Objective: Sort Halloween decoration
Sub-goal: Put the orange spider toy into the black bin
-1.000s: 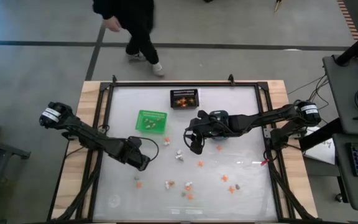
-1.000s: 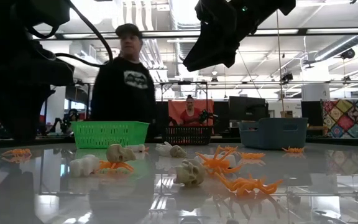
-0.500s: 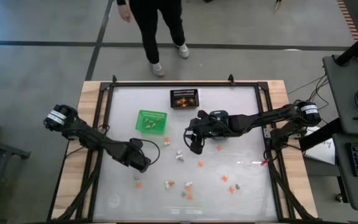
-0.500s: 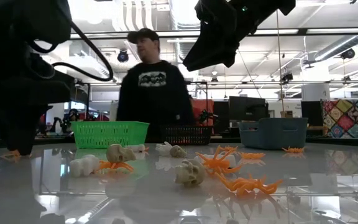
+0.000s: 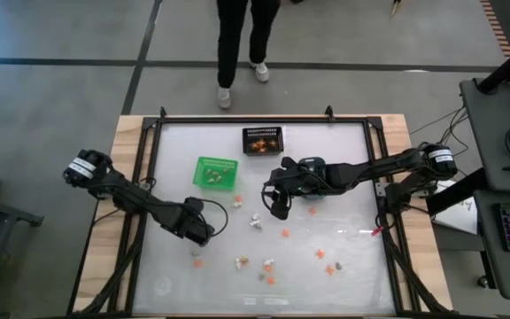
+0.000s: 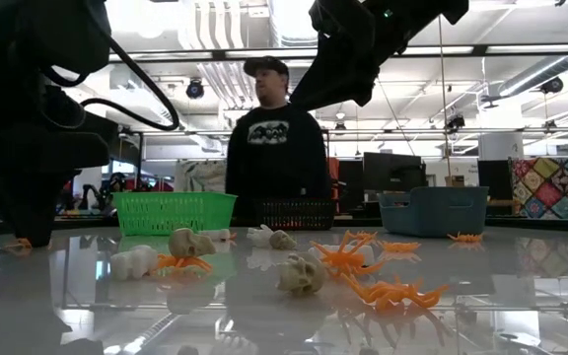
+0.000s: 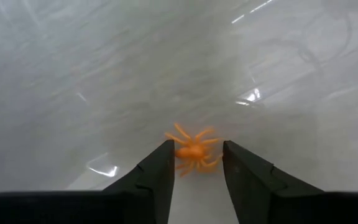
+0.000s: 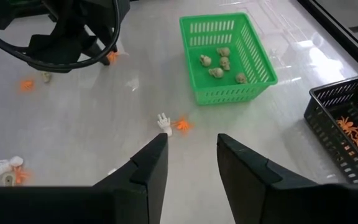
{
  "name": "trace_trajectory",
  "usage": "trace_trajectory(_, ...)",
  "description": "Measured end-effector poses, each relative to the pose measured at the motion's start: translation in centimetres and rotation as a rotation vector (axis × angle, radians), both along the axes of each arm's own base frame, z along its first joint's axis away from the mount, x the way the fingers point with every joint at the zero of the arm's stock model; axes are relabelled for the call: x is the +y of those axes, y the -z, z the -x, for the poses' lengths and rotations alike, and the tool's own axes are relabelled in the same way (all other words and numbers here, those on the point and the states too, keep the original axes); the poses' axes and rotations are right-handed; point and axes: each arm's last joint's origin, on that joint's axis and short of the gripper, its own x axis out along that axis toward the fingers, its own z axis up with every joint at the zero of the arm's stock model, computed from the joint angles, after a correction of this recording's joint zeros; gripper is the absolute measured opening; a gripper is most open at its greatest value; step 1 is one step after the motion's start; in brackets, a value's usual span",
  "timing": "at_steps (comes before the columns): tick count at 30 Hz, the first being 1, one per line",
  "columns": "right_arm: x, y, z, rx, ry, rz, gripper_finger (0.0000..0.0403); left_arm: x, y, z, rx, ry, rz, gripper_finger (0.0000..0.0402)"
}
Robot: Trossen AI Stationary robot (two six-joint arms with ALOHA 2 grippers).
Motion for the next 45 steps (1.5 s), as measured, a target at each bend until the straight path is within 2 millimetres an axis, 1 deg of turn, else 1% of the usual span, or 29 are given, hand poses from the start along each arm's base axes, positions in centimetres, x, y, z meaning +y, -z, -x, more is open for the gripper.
trace_trajectory(8,0.0,0.0,0.0,0.0,-0.002,0.002,0.0129,0.0,-0.2,-0.1,0.002,0.015,-0.005,0.0079)
trace_trajectory(17,0.0,0.0,0.0,0.001,-0.002,0.003,0.0134,-0.3,-0.9,-0.8,-0.016,0.061,0.005,0.0077)
trace_trajectory(27,0.0,0.0,0.0,0.002,-0.007,0.009,0.0127,-1.0,-3.0,-2.3,-0.076,0.204,-0.011,0.0077)
trace_trajectory(32,0.1,-0.2,0.2,0.004,-0.025,0.028,0.0132,-1.3,-4.8,-3.6,-0.136,0.315,-0.07,0.0077)
trace_trajectory(37,0.1,-1.9,1.1,-0.045,-0.036,0.04,0.0134,-1.6,-7.4,-5.2,-0.212,0.456,-0.193,0.0077)
trace_trajectory(41,0.3,-2.8,2.3,-0.075,-0.058,0.045,0.0129,-1.8,-10.0,-6.5,-0.251,0.619,-0.336,0.0077)
trace_trajectory(45,0.8,-3.2,4.0,-0.114,-0.074,0.037,0.0125,-2.0,-12.8,-7.8,-0.276,0.801,-0.475,0.0077)
